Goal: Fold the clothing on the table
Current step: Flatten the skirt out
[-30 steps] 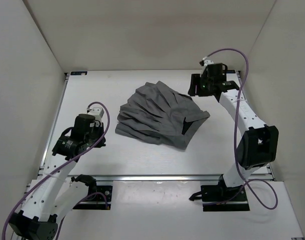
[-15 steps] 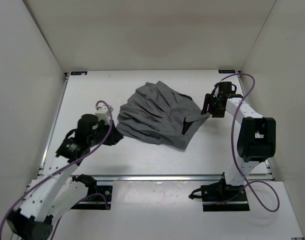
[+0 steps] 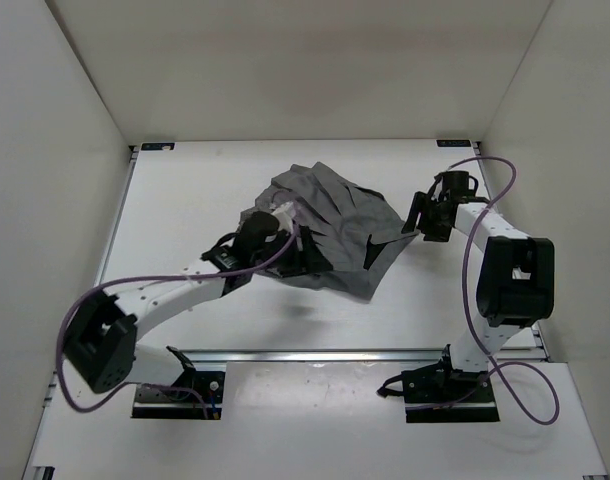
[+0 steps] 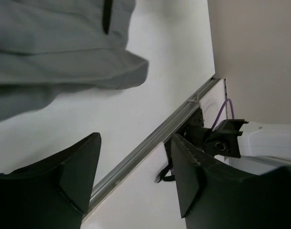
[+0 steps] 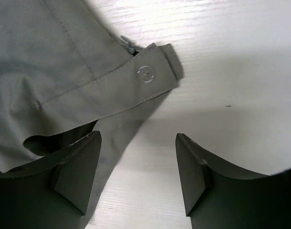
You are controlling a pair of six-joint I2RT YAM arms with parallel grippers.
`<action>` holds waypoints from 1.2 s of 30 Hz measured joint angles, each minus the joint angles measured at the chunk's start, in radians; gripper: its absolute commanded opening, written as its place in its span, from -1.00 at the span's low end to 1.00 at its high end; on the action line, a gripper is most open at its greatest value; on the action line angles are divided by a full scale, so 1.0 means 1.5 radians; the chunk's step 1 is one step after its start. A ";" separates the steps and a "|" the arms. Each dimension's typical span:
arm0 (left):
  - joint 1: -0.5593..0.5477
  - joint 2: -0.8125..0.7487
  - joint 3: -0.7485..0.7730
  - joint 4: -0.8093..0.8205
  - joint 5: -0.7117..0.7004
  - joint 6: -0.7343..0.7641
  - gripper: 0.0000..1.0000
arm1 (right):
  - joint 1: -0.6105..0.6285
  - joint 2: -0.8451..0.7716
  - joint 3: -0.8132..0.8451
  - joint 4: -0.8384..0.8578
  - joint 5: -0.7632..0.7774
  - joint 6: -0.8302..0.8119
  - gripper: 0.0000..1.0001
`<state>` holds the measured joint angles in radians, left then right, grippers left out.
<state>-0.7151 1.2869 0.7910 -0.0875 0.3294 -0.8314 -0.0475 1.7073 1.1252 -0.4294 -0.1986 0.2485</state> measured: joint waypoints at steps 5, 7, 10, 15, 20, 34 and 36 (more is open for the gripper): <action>-0.079 0.123 0.097 0.045 -0.027 0.010 0.33 | 0.000 -0.013 -0.014 0.020 -0.023 0.007 0.21; -0.100 0.158 0.129 0.049 -0.039 0.060 0.34 | 0.000 -0.019 -0.016 0.026 -0.029 0.007 0.21; -0.109 0.194 0.164 0.038 -0.061 0.159 0.39 | -0.001 -0.025 -0.016 0.035 -0.040 0.007 0.23; -0.113 0.245 0.214 0.002 -0.123 0.369 0.45 | -0.008 -0.031 -0.020 0.048 -0.060 0.007 0.22; -0.125 0.278 0.222 -0.008 -0.143 0.518 0.52 | -0.024 -0.042 -0.028 0.057 -0.079 0.009 0.23; -0.141 0.377 0.267 0.014 -0.083 0.653 0.26 | -0.039 -0.045 -0.029 0.068 -0.105 0.012 0.25; -0.145 0.397 0.281 0.014 -0.061 0.658 -0.69 | -0.041 -0.045 -0.029 0.068 -0.105 0.012 0.25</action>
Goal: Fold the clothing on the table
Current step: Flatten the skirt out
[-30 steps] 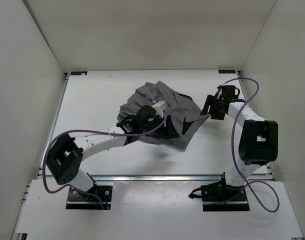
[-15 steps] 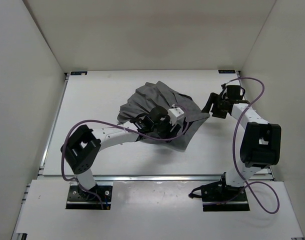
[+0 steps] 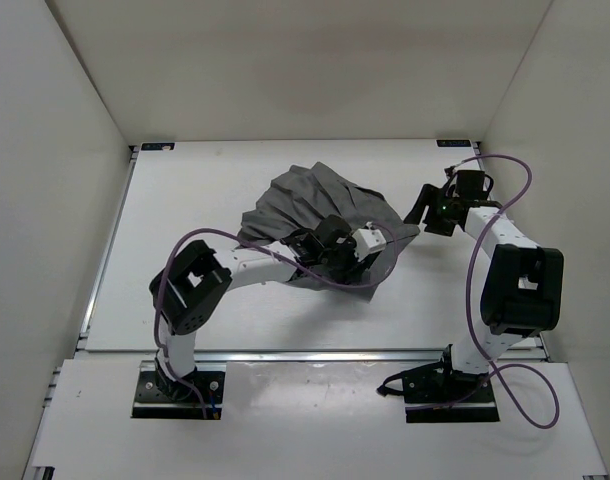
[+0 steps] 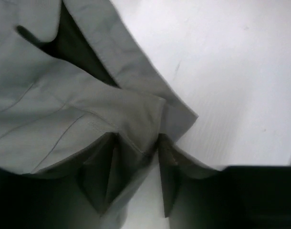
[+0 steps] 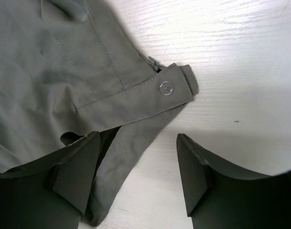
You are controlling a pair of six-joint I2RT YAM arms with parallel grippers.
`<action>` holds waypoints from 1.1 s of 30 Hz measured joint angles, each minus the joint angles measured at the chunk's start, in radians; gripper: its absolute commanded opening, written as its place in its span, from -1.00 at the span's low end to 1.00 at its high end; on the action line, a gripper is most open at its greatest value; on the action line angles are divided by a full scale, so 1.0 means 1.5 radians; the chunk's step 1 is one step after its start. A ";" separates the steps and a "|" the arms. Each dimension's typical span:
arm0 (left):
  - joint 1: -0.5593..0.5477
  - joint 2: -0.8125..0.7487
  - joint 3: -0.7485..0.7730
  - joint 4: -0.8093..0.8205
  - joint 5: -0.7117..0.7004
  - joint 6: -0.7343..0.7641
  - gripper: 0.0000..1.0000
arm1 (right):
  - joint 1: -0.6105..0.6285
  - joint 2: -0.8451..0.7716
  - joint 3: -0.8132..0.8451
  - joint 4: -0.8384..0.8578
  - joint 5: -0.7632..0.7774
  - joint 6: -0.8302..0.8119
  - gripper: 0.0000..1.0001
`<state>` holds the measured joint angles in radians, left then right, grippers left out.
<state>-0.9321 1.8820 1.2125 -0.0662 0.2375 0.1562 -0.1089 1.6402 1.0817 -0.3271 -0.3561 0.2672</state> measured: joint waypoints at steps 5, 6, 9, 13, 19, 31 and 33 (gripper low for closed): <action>0.004 -0.004 -0.014 0.007 0.036 0.009 -1.00 | -0.001 0.002 0.000 0.000 0.003 -0.001 0.27; 0.007 -0.023 -0.035 0.014 0.037 0.007 -1.00 | 0.000 0.004 0.000 -0.001 0.003 -0.001 0.29; 0.027 -0.139 -0.136 0.036 0.037 -0.005 -1.00 | 0.008 0.019 0.000 -0.001 0.007 -0.003 0.29; 0.060 -0.343 -0.254 0.068 0.033 -0.029 -1.00 | 0.027 0.075 0.016 -0.011 0.014 -0.009 0.30; 0.067 -0.408 -0.276 0.115 0.033 -0.058 -1.00 | 0.064 0.120 0.045 -0.043 0.019 -0.024 0.32; 0.079 -0.471 -0.363 0.113 0.031 -0.087 -1.00 | 0.208 -0.023 -0.099 -0.128 0.126 -0.012 0.35; 0.078 -0.479 -0.368 0.112 0.031 -0.087 -1.00 | 0.206 -0.051 -0.113 -0.151 0.146 -0.008 0.34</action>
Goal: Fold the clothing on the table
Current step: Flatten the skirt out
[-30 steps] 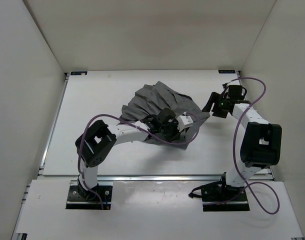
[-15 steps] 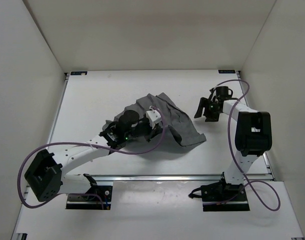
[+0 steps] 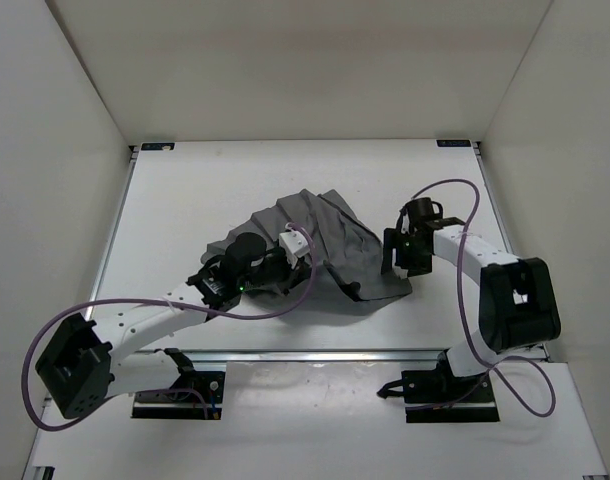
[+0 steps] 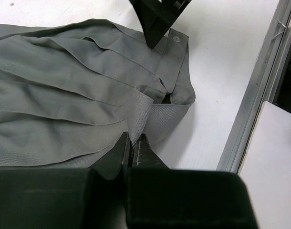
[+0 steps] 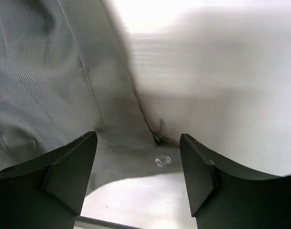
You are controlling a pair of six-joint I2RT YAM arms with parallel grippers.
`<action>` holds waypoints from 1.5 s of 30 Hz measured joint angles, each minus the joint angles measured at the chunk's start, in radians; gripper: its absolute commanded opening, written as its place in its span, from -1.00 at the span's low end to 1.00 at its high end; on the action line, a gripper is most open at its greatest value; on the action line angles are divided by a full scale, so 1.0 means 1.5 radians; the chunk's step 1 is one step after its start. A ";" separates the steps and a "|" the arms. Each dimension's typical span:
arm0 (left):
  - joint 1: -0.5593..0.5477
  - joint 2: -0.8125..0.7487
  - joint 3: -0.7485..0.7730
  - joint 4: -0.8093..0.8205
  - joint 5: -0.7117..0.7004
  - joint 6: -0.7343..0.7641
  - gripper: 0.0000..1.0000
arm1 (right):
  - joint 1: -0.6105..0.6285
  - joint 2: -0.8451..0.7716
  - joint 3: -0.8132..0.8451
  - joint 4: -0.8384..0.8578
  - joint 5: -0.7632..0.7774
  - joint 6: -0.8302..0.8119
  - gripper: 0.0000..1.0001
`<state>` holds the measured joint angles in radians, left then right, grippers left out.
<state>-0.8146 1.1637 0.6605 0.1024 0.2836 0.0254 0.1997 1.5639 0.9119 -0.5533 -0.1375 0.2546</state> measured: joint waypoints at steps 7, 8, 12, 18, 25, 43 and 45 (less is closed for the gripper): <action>0.000 -0.020 -0.012 0.001 0.000 -0.005 -1.00 | -0.016 -0.058 -0.002 -0.028 0.033 0.008 0.35; 0.000 -0.022 -0.012 0.001 0.000 -0.005 -1.00 | -0.015 -0.059 -0.002 -0.034 0.036 0.008 0.36; 0.001 -0.032 -0.012 0.002 0.001 -0.005 -1.00 | -0.003 -0.059 -0.002 -0.058 0.048 0.008 0.37; 0.001 -0.047 -0.025 0.003 0.000 -0.007 -1.00 | -0.003 -0.056 -0.010 -0.074 0.056 0.007 0.34; 0.001 -0.050 -0.028 0.003 0.000 -0.008 -1.00 | 0.024 -0.014 -0.028 -0.074 0.059 0.008 0.22; 0.093 -0.090 0.018 -0.053 -0.016 -0.042 -1.00 | 0.065 -0.016 0.076 -0.125 0.030 -0.002 -1.00; 0.171 -0.123 0.061 -0.061 -0.004 -0.063 -1.00 | 0.031 -0.054 0.152 -0.128 -0.019 -0.008 -1.00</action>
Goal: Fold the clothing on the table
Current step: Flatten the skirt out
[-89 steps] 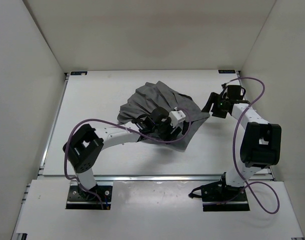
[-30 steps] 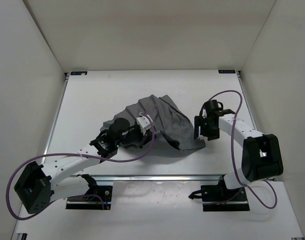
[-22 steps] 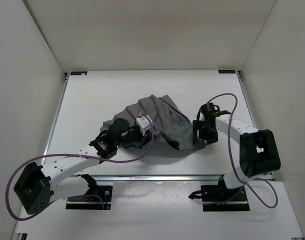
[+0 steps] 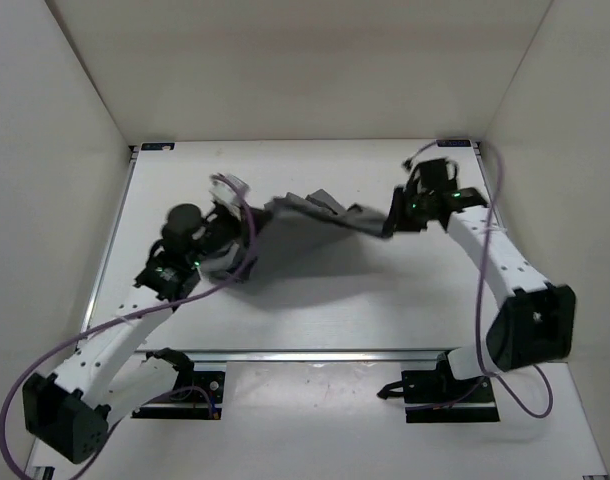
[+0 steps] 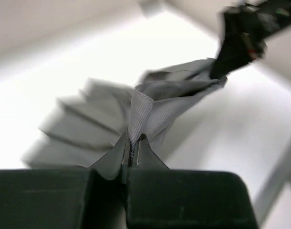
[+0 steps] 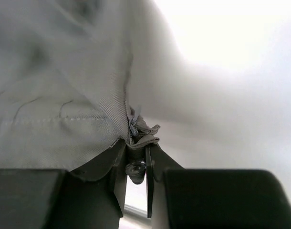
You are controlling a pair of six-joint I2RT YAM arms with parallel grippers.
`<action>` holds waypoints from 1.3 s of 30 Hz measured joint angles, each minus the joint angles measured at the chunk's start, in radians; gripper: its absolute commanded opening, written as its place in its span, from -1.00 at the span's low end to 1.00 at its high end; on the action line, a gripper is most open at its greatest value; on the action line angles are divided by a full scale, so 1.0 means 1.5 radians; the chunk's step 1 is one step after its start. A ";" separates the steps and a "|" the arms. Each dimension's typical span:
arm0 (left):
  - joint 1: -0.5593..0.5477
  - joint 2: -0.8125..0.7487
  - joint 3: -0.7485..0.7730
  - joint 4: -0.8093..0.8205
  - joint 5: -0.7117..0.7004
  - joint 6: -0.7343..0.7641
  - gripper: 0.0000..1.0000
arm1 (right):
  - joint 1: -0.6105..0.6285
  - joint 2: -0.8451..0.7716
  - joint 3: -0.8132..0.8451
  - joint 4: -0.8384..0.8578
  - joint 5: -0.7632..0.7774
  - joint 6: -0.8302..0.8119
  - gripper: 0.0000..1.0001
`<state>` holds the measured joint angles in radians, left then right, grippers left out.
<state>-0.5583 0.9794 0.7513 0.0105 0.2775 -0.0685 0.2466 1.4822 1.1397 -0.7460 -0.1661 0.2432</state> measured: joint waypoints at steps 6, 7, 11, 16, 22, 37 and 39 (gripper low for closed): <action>0.090 -0.118 0.122 0.011 0.030 -0.039 -1.00 | -0.105 -0.179 0.188 0.099 -0.222 0.013 -1.00; 0.086 -0.138 0.132 0.012 0.036 -0.042 -1.00 | -0.115 -0.209 0.198 0.107 -0.248 0.016 -1.00; 0.087 -0.212 0.143 0.010 0.044 -0.061 -1.00 | -0.124 -0.285 0.225 0.107 -0.328 0.029 -1.00; 0.119 -0.230 0.163 0.011 0.064 -0.084 -1.00 | -0.130 -0.299 0.253 0.114 -0.411 0.057 -1.00; 0.118 -0.139 0.162 0.038 0.066 -0.074 -1.00 | -0.097 -0.202 0.245 0.160 -0.445 0.078 -1.00; 0.139 0.215 0.392 0.004 0.062 0.093 -1.00 | -0.083 0.100 0.514 0.062 -0.347 0.010 -1.00; 0.135 0.197 0.369 0.026 0.063 0.100 -1.00 | -0.093 0.042 0.411 0.082 -0.347 0.012 -1.00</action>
<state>-0.3565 1.2743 1.3045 0.0490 0.3714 0.0818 0.1070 1.5448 1.7561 -0.6228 -0.6865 0.2615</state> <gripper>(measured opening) 0.047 0.142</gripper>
